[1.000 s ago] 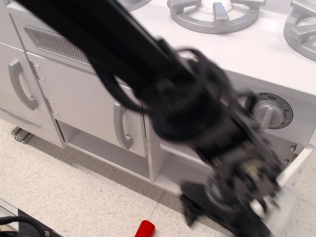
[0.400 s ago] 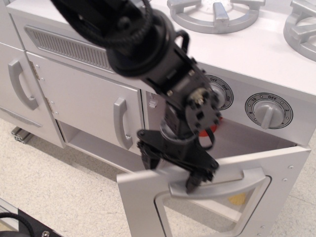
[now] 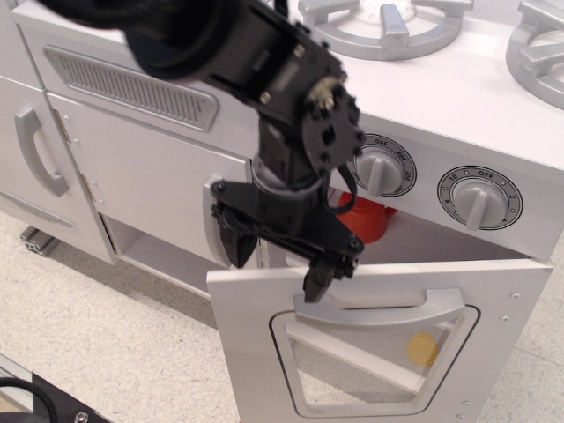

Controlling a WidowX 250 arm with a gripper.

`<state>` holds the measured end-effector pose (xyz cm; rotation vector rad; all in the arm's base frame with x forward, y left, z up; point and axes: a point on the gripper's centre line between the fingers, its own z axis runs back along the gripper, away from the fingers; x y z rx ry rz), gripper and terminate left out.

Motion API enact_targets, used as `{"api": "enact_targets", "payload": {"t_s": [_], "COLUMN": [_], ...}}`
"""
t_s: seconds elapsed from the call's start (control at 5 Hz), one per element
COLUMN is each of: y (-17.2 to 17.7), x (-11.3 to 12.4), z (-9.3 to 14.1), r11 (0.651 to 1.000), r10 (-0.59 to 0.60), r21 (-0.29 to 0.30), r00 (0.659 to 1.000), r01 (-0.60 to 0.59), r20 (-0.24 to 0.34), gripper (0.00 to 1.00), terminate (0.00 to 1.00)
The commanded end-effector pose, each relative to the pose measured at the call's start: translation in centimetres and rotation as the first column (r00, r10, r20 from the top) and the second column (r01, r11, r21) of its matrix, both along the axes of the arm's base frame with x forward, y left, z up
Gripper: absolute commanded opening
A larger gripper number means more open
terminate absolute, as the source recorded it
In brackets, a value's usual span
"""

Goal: Close oven

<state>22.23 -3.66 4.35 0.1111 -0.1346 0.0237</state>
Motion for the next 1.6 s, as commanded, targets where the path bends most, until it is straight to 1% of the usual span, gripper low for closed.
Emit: {"api": "enact_targets", "payload": {"t_s": [0.0, 0.2, 0.4, 0.6, 0.8, 1.2, 1.4], "y": [-1.7, -1.7, -0.9, 0.5, 1.7, 3.8, 4.4], "x": [-3.0, -3.5, -2.9, -1.3, 0.4, 3.6, 5.1], "z": [0.1, -3.2, -5.7, -6.3, -5.6, -5.6, -5.4], "r11": [1.000, 0.999, 0.999, 0.996, 0.988, 0.976, 0.963], "r10": [-0.014, 0.013, 0.027, 0.078, 0.130, 0.215, 0.271], "r21": [-0.027, -0.029, -0.042, -0.047, -0.084, -0.058, -0.052], "r00": [0.998, 0.995, 0.998, 0.997, 0.991, 0.973, 0.955], "r01": [0.013, -0.016, -0.029, -0.078, -0.126, -0.211, -0.266], "r20": [-0.058, -0.100, -0.055, 0.013, 0.037, 0.087, 0.121], "gripper": [1.00, 1.00, 1.00, 1.00, 1.00, 1.00, 1.00], "terminate": [0.00, 0.00, 0.00, 0.00, 0.00, 0.00, 0.00]}}
